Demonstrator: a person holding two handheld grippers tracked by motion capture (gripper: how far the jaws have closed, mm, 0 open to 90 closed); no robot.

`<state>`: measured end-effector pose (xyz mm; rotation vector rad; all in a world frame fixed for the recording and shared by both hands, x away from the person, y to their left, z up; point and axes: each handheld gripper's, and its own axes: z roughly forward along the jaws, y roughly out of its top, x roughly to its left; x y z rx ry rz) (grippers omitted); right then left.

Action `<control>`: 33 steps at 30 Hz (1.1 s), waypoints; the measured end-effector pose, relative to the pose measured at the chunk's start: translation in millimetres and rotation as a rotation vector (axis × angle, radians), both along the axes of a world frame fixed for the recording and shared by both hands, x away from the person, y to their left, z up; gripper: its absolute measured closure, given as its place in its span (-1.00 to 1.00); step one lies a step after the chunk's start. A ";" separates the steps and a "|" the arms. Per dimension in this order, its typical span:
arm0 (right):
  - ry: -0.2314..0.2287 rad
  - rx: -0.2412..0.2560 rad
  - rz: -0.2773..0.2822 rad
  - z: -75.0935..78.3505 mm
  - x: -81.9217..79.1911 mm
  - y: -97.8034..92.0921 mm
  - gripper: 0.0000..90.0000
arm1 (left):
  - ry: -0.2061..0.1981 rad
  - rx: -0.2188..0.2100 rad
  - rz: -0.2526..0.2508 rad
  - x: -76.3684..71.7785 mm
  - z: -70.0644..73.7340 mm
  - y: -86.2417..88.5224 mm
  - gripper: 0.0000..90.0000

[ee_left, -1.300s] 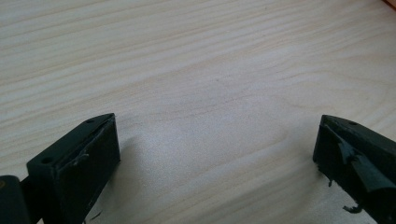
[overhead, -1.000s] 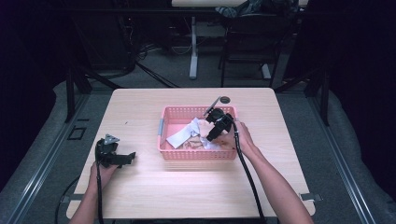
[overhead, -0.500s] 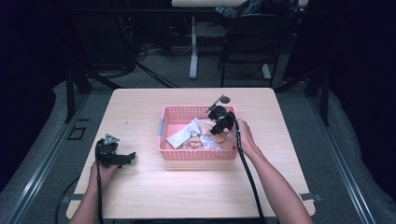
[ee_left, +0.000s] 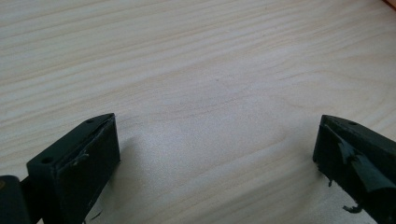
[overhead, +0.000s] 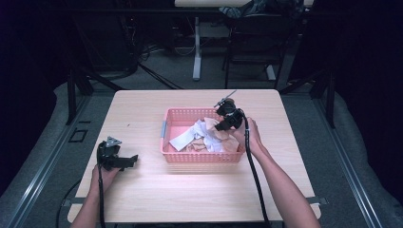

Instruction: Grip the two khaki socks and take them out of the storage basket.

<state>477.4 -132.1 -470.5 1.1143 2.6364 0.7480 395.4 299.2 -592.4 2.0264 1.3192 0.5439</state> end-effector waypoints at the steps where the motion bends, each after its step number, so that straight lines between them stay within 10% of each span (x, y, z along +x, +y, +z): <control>1: -0.008 0.007 0.000 1.3 0.5 -1.0 0.78 | 0.000 0.000 0.000 0.0 0.0 0.0 -0.99; 33: -0.147 0.096 -0.075 39.2 8.3 -35.3 0.79 | 0.000 0.002 0.002 -0.4 0.0 0.0 -0.99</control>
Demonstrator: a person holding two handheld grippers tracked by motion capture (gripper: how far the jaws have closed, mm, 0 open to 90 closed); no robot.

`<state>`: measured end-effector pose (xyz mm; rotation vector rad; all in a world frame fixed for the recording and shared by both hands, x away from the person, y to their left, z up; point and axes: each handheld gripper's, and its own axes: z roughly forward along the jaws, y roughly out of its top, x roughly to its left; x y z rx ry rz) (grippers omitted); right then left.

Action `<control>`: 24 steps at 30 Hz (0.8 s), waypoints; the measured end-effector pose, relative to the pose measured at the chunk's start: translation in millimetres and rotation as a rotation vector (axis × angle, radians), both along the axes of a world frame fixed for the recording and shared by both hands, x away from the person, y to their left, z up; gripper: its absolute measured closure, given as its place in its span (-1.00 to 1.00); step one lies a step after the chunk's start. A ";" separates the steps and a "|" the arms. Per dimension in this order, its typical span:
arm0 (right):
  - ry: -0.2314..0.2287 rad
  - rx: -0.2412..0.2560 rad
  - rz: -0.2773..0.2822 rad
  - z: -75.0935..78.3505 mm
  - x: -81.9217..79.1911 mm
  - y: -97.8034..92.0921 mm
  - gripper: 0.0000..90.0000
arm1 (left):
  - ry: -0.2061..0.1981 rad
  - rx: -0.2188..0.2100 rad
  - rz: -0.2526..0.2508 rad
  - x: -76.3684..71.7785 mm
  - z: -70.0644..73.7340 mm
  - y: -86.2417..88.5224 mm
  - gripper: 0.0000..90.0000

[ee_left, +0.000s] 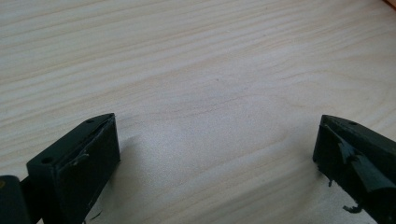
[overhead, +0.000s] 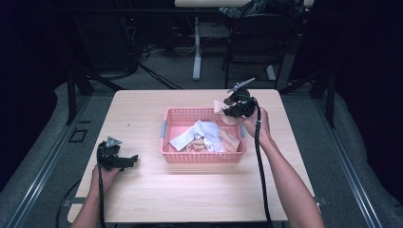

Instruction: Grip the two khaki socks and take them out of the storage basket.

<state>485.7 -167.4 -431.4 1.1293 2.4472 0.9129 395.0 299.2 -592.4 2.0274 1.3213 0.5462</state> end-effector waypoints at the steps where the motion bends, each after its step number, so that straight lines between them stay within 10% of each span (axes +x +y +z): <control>1: -0.007 0.001 -0.005 0.7 0.4 -1.1 0.79 | 0.001 0.000 0.000 0.0 0.1 0.0 -0.99; 24: -0.036 0.019 -0.119 15.2 -1.3 -65.4 0.79 | -0.001 0.000 0.002 0.0 -0.1 -0.1 -1.00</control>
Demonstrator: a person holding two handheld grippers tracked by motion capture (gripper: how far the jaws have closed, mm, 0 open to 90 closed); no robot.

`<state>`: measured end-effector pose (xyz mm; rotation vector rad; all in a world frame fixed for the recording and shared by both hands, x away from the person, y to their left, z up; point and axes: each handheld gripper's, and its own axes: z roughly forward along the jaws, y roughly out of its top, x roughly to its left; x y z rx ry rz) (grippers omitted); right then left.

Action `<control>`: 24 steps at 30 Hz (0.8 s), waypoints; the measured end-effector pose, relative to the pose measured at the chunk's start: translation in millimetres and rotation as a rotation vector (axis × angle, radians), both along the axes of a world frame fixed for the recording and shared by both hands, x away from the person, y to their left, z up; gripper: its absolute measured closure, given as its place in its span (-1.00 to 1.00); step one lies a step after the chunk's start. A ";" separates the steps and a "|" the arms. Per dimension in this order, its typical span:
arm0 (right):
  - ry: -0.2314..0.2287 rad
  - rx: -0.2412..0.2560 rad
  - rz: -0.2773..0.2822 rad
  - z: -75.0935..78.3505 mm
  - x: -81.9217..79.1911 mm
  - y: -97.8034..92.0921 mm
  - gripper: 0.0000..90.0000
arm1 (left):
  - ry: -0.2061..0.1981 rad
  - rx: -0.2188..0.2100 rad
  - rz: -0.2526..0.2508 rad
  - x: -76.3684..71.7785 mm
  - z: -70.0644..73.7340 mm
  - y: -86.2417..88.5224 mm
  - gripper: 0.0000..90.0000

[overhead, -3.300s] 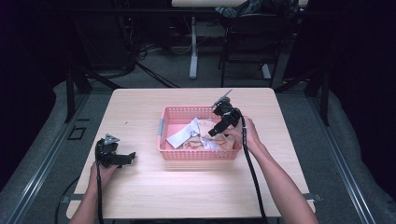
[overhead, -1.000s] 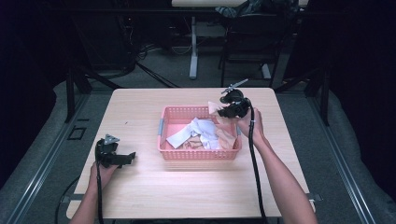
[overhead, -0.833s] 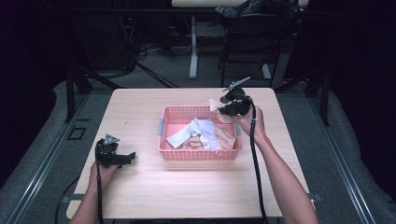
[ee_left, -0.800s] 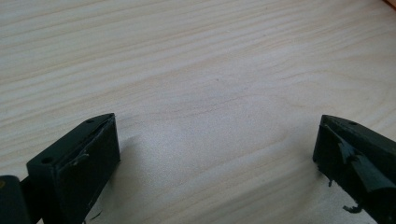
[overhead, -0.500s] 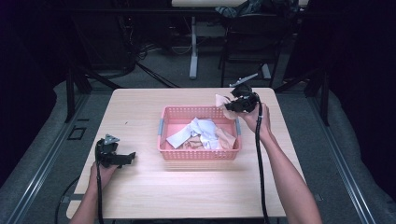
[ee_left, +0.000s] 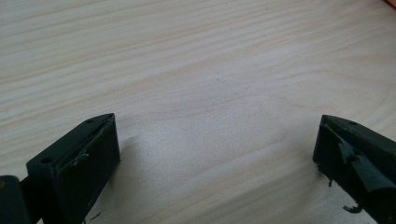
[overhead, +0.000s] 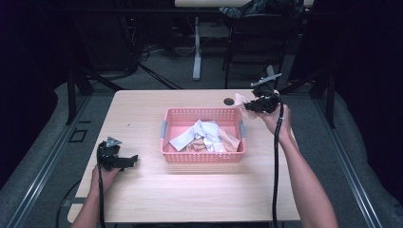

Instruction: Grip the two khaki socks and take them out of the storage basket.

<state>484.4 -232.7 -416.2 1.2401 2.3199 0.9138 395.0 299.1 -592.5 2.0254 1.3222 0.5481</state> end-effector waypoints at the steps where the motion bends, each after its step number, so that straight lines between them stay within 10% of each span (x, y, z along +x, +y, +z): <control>1: 0.000 0.002 -0.008 -0.4 0.0 -3.3 0.79 | -0.001 0.001 0.000 0.0 0.0 0.0 -1.00; 24: 0.115 -0.054 -0.201 -52.9 9.7 -73.7 0.78 | 0.000 0.001 0.001 -0.1 0.0 0.0 -1.00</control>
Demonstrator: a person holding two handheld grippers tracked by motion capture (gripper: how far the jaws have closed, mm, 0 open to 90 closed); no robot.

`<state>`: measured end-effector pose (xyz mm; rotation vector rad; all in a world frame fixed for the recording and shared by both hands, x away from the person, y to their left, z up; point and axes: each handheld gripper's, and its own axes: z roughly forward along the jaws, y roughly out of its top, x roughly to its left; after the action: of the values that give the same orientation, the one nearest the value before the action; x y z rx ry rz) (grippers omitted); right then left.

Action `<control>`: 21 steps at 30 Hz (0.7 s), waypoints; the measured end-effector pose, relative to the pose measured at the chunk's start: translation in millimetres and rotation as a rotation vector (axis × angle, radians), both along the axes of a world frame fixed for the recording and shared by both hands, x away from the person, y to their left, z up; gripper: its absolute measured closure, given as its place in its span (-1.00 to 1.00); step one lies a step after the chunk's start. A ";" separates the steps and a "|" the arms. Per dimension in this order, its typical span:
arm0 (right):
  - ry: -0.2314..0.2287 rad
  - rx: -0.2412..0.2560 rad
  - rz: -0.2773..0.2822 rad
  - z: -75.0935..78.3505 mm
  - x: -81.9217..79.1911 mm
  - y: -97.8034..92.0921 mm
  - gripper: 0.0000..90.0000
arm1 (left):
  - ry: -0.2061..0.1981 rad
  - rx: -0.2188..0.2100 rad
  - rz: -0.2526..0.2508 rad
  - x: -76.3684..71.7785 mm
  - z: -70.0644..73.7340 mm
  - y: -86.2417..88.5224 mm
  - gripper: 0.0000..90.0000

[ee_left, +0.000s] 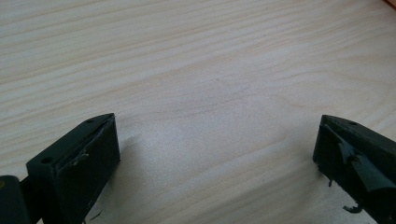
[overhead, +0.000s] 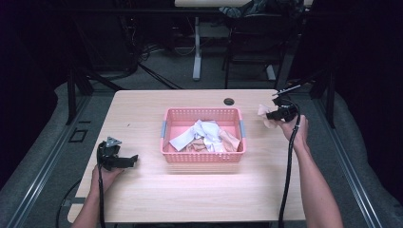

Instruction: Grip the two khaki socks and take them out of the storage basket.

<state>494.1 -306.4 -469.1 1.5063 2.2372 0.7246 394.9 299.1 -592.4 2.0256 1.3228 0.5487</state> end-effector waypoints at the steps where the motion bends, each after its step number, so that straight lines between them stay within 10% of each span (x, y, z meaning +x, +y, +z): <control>1: 0.013 -0.006 -0.007 -3.1 0.2 -2.0 0.78 | 0.000 0.000 0.000 0.0 0.0 0.0 -0.99; 16: 0.165 -0.028 -0.050 -44.6 8.1 -21.7 0.75 | -0.001 -0.002 0.001 0.1 -0.1 -0.2 -1.00; 21: 0.210 -0.023 -0.054 -53.4 9.9 -21.8 0.41 | -0.001 -0.003 0.002 0.1 -0.1 -0.2 -1.00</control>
<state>504.0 -328.2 -522.4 1.6945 2.3341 0.5454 395.0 298.8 -592.6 2.0216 1.3243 0.5483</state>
